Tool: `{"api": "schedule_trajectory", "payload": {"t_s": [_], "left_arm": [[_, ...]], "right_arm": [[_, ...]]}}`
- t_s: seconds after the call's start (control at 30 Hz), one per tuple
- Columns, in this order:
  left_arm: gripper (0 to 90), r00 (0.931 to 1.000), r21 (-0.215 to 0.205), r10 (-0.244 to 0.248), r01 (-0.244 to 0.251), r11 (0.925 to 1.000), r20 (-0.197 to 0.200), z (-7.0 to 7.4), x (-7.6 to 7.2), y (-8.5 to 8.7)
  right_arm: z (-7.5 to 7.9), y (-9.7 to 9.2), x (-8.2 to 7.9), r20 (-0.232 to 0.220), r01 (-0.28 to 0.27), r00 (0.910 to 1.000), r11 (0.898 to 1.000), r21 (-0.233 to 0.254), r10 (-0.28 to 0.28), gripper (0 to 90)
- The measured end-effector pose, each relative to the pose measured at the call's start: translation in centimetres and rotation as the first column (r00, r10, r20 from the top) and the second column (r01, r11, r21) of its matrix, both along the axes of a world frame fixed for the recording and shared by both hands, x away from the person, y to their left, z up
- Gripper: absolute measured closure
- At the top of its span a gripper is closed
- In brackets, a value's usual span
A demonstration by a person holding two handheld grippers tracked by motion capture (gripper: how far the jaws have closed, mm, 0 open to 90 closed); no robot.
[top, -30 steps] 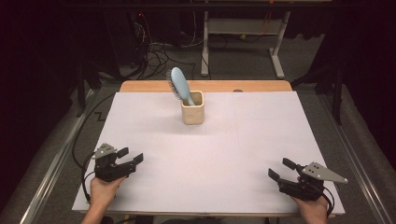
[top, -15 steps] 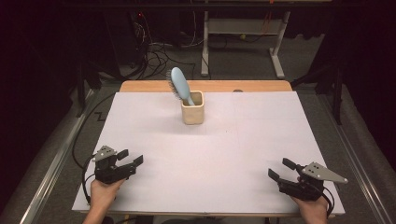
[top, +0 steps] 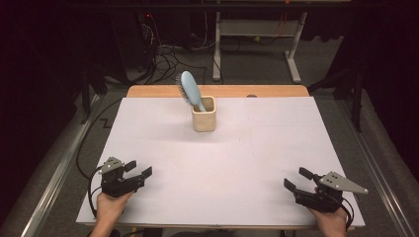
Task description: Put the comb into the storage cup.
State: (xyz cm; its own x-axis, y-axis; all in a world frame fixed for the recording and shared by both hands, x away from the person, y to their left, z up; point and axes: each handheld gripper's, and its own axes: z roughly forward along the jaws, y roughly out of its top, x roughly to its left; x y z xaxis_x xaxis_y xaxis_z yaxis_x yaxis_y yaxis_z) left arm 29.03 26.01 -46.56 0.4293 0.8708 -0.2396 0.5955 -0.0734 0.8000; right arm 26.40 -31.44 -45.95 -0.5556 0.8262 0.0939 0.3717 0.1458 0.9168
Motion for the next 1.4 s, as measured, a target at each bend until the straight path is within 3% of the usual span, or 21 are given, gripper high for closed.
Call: {"api": "schedule_trajectory", "payload": {"t_s": [0.93,1.4], "left_arm": [[26.6,0.9998,0.020,0.021,-0.021,0.9996,0.004,-1.1,-0.8,0.1],[26.7,0.9996,0.010,0.027,-0.027,0.9996,0.006,-1.1,-0.8,0.1]], "right_arm": [[0.0,0.0,0.0,-0.004,0.002,1.0000,1.000,0.002,-0.002,26.7],[-0.1,-0.1,0.0,-0.009,0.000,1.0000,1.000,0.007,0.000,26.7]]}}
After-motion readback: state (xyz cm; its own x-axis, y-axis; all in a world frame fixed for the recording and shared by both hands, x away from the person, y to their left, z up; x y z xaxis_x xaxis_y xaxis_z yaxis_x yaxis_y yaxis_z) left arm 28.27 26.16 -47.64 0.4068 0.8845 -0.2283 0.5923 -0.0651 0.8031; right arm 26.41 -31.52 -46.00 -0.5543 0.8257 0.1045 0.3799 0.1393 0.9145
